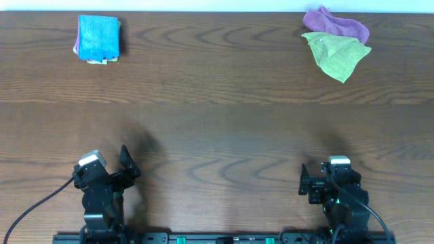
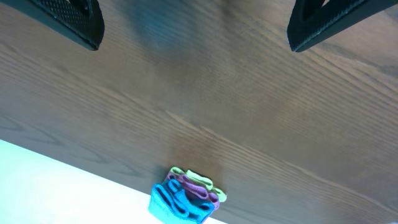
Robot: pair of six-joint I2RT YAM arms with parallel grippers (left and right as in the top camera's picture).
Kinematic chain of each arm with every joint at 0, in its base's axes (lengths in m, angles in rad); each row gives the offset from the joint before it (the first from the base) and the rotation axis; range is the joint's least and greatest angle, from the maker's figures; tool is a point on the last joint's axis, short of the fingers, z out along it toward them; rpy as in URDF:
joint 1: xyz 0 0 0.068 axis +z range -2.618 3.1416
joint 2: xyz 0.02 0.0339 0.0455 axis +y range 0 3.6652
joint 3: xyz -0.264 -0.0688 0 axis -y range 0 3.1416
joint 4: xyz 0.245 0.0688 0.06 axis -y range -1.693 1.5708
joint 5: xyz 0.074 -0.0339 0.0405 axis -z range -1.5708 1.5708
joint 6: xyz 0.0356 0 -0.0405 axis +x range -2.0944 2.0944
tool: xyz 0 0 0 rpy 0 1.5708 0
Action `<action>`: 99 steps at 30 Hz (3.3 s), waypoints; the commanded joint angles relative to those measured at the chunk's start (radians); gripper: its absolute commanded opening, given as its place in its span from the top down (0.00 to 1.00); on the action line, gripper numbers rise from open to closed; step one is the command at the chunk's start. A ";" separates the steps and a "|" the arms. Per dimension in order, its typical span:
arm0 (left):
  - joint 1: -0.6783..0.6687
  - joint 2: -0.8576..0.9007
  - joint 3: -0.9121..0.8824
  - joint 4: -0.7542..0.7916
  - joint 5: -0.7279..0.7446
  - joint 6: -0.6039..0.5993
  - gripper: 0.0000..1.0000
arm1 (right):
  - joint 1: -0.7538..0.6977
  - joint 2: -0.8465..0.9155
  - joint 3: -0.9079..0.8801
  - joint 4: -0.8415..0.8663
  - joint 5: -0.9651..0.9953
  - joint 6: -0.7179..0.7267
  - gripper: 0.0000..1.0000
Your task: Fold the cloth
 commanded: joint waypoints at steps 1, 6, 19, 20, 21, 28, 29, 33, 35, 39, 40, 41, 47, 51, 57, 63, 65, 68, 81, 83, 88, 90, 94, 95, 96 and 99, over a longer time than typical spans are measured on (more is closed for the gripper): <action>-0.002 -0.006 -0.021 -0.003 -0.007 0.000 0.04 | 0.008 -0.006 -0.011 -0.007 -0.008 0.010 0.01; -0.002 -0.006 -0.021 -0.003 -0.007 0.000 0.05 | 0.008 -0.006 -0.011 -0.007 -0.008 0.010 0.01; -0.002 -0.006 -0.021 -0.003 -0.007 0.000 0.05 | 0.008 -0.006 -0.011 -0.008 -0.008 0.010 0.01; -0.002 -0.006 -0.021 -0.002 -0.007 0.000 0.04 | 0.008 -0.006 -0.011 -0.007 -0.008 0.010 0.01; -0.002 -0.006 -0.021 -0.003 -0.007 0.000 0.05 | 0.008 -0.006 -0.011 -0.007 -0.008 0.010 0.01; -0.002 -0.006 -0.021 -0.002 -0.007 0.000 0.04 | 0.008 -0.006 -0.011 -0.008 -0.008 0.010 0.01; -0.002 -0.006 -0.021 -0.003 -0.007 0.000 0.04 | 0.008 -0.006 -0.011 -0.007 -0.008 0.010 0.01; -0.002 -0.006 -0.021 -0.003 -0.007 0.000 0.05 | 0.008 -0.006 -0.011 -0.007 -0.008 0.010 0.01; -0.002 -0.006 -0.021 -0.002 -0.007 0.000 0.05 | 0.008 -0.006 -0.011 -0.007 -0.008 0.010 0.01; -0.002 -0.006 -0.021 -0.002 -0.007 0.000 0.04 | 0.008 -0.006 -0.011 -0.007 -0.008 0.010 0.01; -0.002 -0.006 -0.021 -0.003 -0.007 0.000 0.05 | 0.008 -0.006 -0.011 -0.007 -0.008 0.010 0.01; -0.002 -0.006 -0.021 -0.002 -0.007 0.000 0.05 | 0.008 -0.006 -0.011 -0.007 -0.008 0.010 0.01; -0.002 -0.006 -0.021 -0.003 -0.007 0.000 0.05 | 0.008 -0.006 -0.011 -0.007 -0.008 0.010 0.01; -0.002 -0.006 -0.021 -0.003 -0.007 0.000 0.05 | 0.008 -0.006 -0.011 -0.007 -0.008 0.010 0.01; -0.002 -0.006 -0.021 -0.003 -0.007 0.000 0.05 | 0.008 -0.006 -0.011 -0.007 -0.008 0.010 0.01; -0.002 -0.006 -0.021 -0.003 -0.007 0.000 0.05 | 0.008 -0.006 -0.011 0.021 -0.007 0.010 0.01; -0.002 -0.006 -0.021 -0.002 -0.007 0.000 0.05 | 0.008 -0.006 -0.011 0.067 -0.008 0.010 0.01; -0.002 -0.006 -0.021 -0.003 -0.007 0.000 0.05 | 0.008 -0.006 -0.011 0.157 -0.012 0.042 0.01; -0.002 -0.006 -0.021 -0.003 -0.007 0.000 0.05 | 0.006 0.165 0.019 0.679 -0.129 0.242 0.01; -0.002 -0.006 -0.021 -0.002 -0.007 0.000 0.05 | -0.006 0.293 0.070 0.704 -0.094 0.241 0.01; -0.002 -0.006 -0.021 -0.002 -0.007 0.000 0.05 | -0.079 0.686 0.300 0.671 -0.078 0.222 0.01; -0.002 -0.006 -0.021 -0.002 -0.007 0.000 0.05 | -0.119 0.837 0.419 0.630 -0.079 0.219 0.01; -0.002 -0.006 -0.021 -0.003 -0.007 0.000 0.04 | -0.181 1.116 0.671 0.528 -0.083 0.194 0.01; -0.002 -0.006 -0.021 -0.003 -0.007 0.000 0.05 | -0.188 1.169 0.723 0.509 -0.083 0.183 0.01; -0.002 -0.006 -0.021 -0.003 -0.007 0.000 0.05 | -0.198 1.249 0.803 0.478 -0.083 0.165 0.01; -0.002 -0.006 -0.021 -0.003 -0.007 0.000 0.05 | -0.214 1.392 0.945 0.434 -0.082 0.151 0.01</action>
